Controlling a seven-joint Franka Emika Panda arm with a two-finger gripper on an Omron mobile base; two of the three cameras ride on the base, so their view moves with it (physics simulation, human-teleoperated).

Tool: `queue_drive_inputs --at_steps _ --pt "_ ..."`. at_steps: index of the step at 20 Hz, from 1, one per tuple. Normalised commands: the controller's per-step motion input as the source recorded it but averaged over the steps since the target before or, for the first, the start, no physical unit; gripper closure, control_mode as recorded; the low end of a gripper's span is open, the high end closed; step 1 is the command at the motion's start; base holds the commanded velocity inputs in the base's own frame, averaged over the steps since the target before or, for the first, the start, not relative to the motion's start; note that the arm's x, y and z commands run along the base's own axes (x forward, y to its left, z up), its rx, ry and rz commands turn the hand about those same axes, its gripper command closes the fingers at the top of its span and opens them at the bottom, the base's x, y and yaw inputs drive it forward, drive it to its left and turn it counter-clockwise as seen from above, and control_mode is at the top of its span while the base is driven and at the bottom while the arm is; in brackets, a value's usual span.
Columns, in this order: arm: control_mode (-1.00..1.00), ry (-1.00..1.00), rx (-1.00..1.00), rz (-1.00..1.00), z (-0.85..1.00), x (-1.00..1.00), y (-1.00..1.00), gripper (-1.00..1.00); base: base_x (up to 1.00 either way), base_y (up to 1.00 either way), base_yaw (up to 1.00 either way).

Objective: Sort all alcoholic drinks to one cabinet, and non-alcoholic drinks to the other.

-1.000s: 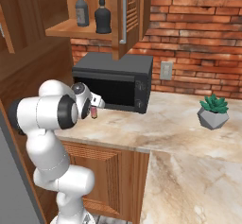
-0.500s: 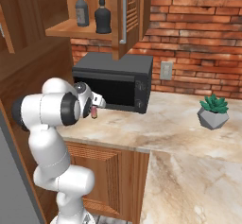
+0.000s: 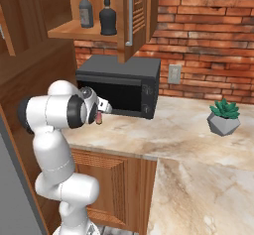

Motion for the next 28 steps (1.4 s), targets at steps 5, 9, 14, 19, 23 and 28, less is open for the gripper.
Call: queue_drive_inputs --at_steps 5,9,14,19,23,28 --pt "-1.0 0.0 0.0 0.0 -0.01 0.1 0.0 -1.0 0.0 0.0 0.0" --pt "-1.0 0.0 0.0 0.0 -0.01 0.09 0.0 -1.0 0.0 0.0 0.0" --pt "-1.0 0.0 0.0 0.0 -0.03 0.08 0.0 -1.0 0.0 0.0 0.0" --pt "-1.0 0.0 0.0 0.0 -0.04 0.11 0.0 -1.0 0.0 0.0 0.0" --pt "-1.0 0.0 0.0 0.0 -0.07 0.01 0.0 1.0 0.0 0.0 0.0" --pt "-1.0 0.0 0.0 0.0 -0.04 0.0 0.01 1.0 0.0 0.0 0.0"
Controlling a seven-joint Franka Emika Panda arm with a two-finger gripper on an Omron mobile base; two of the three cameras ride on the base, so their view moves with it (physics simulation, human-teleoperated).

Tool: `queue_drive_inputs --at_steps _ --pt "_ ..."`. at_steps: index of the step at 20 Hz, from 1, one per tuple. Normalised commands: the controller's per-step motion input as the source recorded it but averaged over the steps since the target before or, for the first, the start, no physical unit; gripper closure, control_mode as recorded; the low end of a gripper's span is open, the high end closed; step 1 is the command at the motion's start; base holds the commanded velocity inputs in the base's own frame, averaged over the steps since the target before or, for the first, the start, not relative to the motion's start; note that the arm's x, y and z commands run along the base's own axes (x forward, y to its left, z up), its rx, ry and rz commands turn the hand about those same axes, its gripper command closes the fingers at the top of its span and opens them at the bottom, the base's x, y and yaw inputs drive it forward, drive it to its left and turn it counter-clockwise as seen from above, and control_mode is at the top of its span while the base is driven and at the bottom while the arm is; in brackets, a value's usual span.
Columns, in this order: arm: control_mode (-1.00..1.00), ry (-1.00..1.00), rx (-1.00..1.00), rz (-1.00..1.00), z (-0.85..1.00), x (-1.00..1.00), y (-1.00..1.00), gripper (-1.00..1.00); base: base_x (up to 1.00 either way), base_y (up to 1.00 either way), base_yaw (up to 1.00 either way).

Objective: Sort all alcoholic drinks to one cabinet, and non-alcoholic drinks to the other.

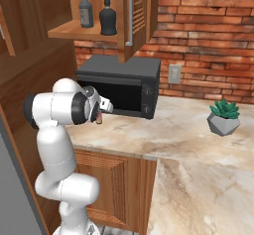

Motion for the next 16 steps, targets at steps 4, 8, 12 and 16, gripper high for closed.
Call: queue_drive_inputs --at_steps 4,8,12,16 --pt "-1.0 0.0 0.0 0.0 0.0 0.0 0.02 1.0 0.0 0.0 0.0" --pt "-1.0 0.0 0.0 0.0 0.1 -0.3 0.0 1.0 0.0 0.0 0.0" --pt "-1.0 0.0 0.0 0.0 0.38 -0.84 0.0 1.0 0.0 0.0 0.0" --pt "-1.0 0.0 0.0 0.0 0.75 -0.79 0.03 1.0 0.0 0.0 0.0"
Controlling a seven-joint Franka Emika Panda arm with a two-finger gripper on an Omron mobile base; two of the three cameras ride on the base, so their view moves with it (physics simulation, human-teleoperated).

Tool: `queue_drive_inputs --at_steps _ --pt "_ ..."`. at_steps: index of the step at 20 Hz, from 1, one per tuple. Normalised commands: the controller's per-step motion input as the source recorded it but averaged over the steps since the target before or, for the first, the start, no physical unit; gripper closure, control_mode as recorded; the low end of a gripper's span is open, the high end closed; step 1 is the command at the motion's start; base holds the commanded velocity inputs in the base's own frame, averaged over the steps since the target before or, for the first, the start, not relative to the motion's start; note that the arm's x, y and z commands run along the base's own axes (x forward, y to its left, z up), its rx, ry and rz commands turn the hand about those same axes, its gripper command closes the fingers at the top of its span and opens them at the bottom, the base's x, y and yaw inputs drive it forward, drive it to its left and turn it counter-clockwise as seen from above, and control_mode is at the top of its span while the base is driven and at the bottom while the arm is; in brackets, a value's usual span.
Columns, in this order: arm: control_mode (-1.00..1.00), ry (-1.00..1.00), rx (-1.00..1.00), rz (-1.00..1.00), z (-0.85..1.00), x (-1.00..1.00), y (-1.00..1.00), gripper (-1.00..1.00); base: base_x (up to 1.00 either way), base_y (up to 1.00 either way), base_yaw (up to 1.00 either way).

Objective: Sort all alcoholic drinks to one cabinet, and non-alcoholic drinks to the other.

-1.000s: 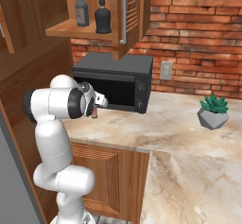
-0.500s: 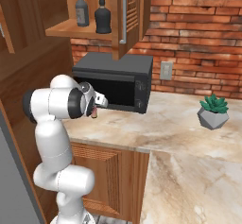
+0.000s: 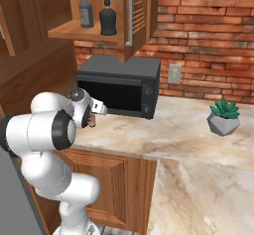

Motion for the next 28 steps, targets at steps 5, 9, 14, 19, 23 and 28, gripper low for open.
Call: queue_drive_inputs --at_steps 5,9,14,19,23,28 --pt "-1.0 0.0 0.0 0.0 0.98 -0.66 0.0 1.0 0.0 0.0 0.0" --pt "-1.0 0.0 0.0 0.0 0.85 -0.69 0.0 1.0 0.0 0.0 0.0" --pt "-1.0 -0.01 0.0 0.01 0.67 -0.73 0.0 1.0 0.0 0.0 0.0" --pt "-1.0 -0.07 0.0 0.08 0.6 -0.62 -0.02 1.0 0.0 0.0 0.0" --pt "-1.0 -0.07 -0.03 0.14 0.39 -0.51 -0.06 1.0 0.0 0.0 0.0" --pt "-1.0 -0.01 -0.09 0.11 0.16 -0.37 0.0 1.0 0.0 0.0 0.0"
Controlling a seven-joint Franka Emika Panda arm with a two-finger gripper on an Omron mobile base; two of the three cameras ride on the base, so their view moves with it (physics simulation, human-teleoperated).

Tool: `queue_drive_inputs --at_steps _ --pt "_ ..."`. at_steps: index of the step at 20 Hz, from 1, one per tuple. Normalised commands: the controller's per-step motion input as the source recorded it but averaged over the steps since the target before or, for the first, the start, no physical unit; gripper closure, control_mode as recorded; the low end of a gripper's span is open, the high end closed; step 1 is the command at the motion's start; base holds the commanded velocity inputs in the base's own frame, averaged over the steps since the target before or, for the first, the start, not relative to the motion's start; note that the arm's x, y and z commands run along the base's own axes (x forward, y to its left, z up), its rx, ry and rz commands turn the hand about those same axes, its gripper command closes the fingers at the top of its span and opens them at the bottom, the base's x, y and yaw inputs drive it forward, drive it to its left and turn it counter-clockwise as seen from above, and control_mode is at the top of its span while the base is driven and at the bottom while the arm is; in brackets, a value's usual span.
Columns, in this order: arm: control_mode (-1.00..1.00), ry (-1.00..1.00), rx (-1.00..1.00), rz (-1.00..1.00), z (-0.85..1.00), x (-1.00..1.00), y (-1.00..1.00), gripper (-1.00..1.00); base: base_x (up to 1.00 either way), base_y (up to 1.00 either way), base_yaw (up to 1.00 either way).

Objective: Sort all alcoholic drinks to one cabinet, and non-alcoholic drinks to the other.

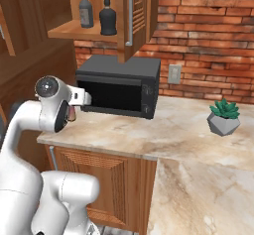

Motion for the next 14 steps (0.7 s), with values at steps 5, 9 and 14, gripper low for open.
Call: queue_drive_inputs --at_steps 5,9,14 --pt "-1.0 0.0 -0.11 0.01 0.23 -0.25 0.0 1.0 0.0 0.0 0.0" --pt "-1.0 0.0 -0.13 -0.07 0.27 -0.21 0.0 1.0 0.0 0.0 0.0" --pt "-1.0 0.0 -0.11 -0.1 0.31 -0.28 0.0 1.0 0.0 0.0 0.0"
